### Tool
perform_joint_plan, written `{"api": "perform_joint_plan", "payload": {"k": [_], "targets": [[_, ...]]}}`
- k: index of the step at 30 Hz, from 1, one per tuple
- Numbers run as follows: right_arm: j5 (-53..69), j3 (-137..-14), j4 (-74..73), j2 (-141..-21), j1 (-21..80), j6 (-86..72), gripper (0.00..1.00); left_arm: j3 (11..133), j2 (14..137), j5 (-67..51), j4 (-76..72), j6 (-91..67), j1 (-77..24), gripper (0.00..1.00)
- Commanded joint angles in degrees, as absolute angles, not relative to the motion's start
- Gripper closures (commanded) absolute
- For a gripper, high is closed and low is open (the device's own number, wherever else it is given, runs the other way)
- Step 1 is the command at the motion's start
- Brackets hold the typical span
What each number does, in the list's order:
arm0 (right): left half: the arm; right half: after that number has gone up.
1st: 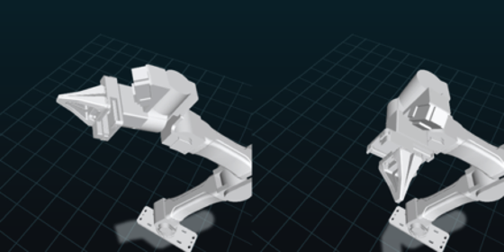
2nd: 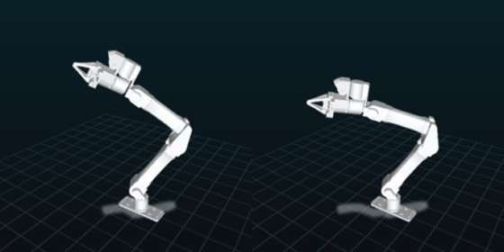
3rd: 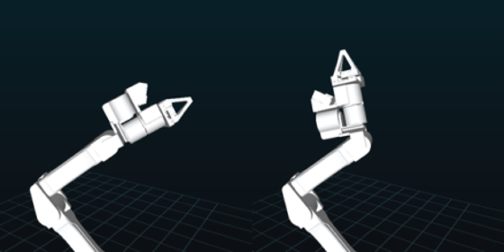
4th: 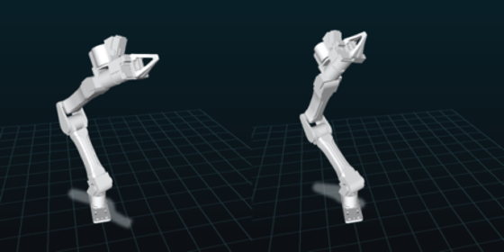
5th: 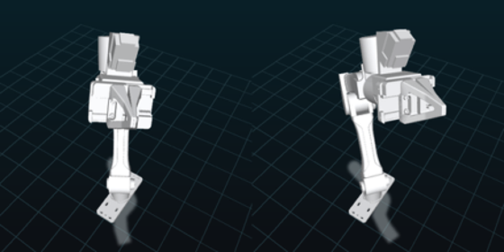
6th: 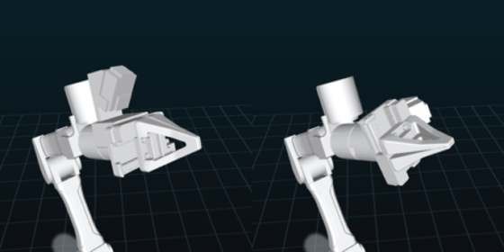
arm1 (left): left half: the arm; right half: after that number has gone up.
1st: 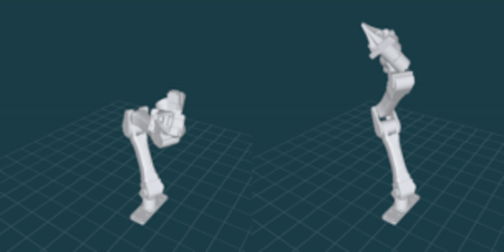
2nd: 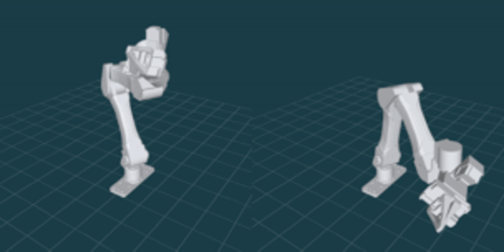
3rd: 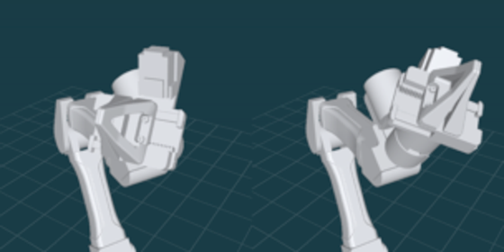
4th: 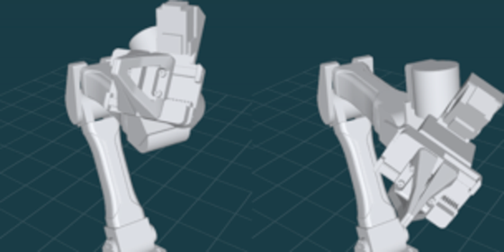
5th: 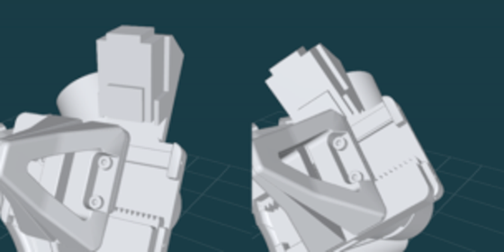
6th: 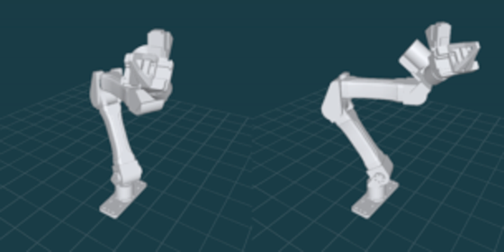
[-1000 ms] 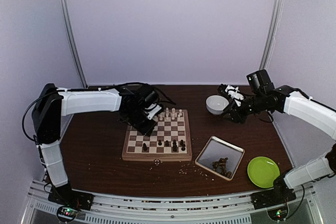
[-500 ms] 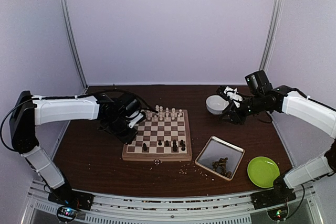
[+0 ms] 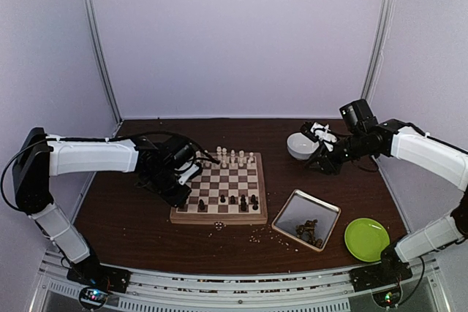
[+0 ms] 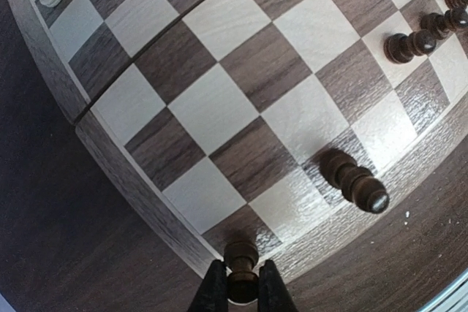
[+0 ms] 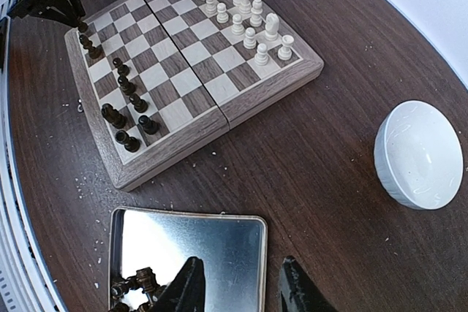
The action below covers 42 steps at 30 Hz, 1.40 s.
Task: Set up the chess pieces on the board
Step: Place the rook at h8.
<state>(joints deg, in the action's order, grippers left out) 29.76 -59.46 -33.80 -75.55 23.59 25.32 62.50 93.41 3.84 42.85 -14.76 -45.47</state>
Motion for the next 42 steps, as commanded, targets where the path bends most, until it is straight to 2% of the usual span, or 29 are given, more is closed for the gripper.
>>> {"api": "perform_joint_plan", "payload": {"k": [1, 13, 18, 24, 31, 37, 42], "targets": [[30.33, -60.07, -34.49, -76.46, 23.63, 25.75, 0.65, 62.0, 92.92, 1.6, 39.83, -15.48, -45.26, 0.94], [30.32, -60.47, -34.98, -77.34, 23.99, 26.02, 0.65, 60.97, 94.07, 4.91, 39.82, -15.95, -45.26, 0.94], [30.25, -60.47, -35.05, -77.49, 24.07, 26.1, 0.65, 60.95, 94.57, 5.1, 39.4, -16.1, -45.27, 0.89], [30.23, -60.47, -35.14, -77.41, 24.13, 26.1, 0.65, 60.82, 93.61, 4.64, 39.76, -15.96, -45.26, 0.73], [30.4, -60.51, -35.52, -77.3, 24.16, 26.04, 0.65, 64.35, 87.72, 6.04, 45.28, -15.43, -45.26, 0.61], [28.95, -62.29, -40.48, -74.84, 24.0, 28.25, 0.65, 70.96, 83.48, 1.9, 42.05, -14.77, -46.28, 0.62], [24.5, -61.53, -47.72, -72.8, 23.57, 32.04, 0.66, 76.5, 87.18, -3.76, 33.76, -8.86, -52.82, 0.64]]}}
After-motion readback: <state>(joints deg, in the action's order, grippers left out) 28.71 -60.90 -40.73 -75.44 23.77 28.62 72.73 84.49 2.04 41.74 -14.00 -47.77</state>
